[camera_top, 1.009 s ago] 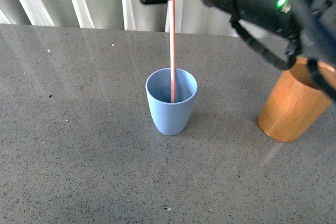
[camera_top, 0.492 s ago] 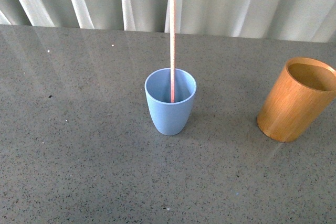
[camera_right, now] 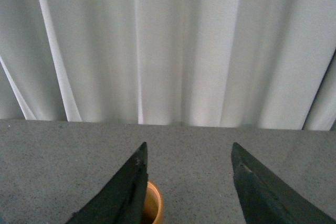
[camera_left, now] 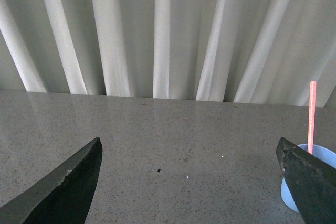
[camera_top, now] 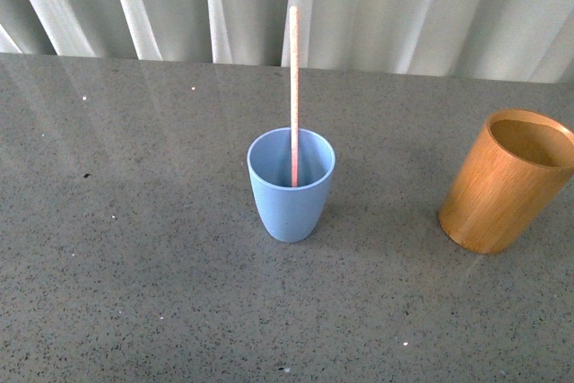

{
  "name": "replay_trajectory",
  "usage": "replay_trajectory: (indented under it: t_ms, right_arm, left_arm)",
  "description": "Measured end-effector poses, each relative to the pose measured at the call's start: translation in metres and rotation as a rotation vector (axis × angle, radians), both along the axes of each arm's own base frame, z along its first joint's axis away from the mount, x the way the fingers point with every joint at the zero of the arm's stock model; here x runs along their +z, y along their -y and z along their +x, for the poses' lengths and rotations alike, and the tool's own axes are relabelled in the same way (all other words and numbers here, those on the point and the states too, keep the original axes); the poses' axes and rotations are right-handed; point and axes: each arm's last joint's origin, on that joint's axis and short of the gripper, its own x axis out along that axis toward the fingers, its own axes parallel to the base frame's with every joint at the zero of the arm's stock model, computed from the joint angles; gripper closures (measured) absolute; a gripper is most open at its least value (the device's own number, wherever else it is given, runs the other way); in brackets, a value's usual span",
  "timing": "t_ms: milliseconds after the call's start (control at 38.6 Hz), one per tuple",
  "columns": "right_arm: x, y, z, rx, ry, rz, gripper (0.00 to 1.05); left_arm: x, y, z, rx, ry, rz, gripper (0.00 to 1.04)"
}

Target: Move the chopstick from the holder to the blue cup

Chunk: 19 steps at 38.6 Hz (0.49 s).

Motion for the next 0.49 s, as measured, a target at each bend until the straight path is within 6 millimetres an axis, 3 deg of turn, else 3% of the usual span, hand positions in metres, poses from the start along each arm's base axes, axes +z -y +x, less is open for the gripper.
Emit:
replay_trajectory:
  t_ms: [310,492]
  right_arm:
    - [-0.007,0.0,-0.02,-0.002,-0.007,0.002,1.04]
    - [-0.017,0.0,-0.029,-0.003,-0.009,0.004,1.04]
  left_arm:
    - [0.0,0.0,0.0,0.0,0.0,0.0,0.07]
    - [0.0,0.0,0.0,0.0,0.0,0.0,0.07]
